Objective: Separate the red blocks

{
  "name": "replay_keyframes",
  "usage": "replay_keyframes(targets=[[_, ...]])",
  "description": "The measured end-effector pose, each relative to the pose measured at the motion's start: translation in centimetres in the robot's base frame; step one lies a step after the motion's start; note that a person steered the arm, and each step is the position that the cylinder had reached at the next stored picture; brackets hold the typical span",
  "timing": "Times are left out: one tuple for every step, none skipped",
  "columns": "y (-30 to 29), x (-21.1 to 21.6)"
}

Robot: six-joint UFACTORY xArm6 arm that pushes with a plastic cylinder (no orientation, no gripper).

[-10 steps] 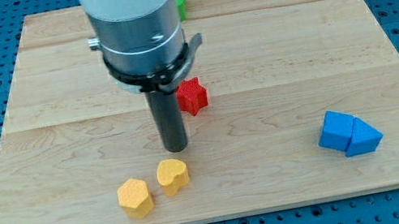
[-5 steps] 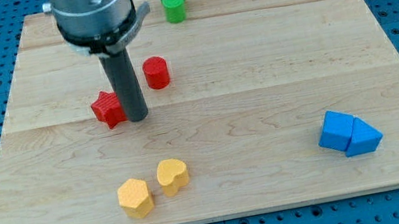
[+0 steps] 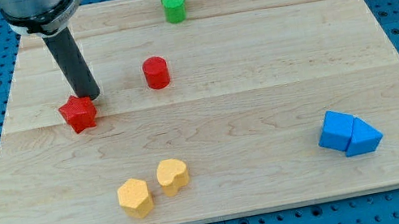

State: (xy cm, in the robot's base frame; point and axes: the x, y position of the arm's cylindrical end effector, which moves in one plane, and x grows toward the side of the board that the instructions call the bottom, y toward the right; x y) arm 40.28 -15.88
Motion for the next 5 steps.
replay_keyframes(targets=[[1.3, 0.2], [-4.9, 2.0], [-7.1, 5.8], [-7.0, 6.5], [-6.2, 3.5]])
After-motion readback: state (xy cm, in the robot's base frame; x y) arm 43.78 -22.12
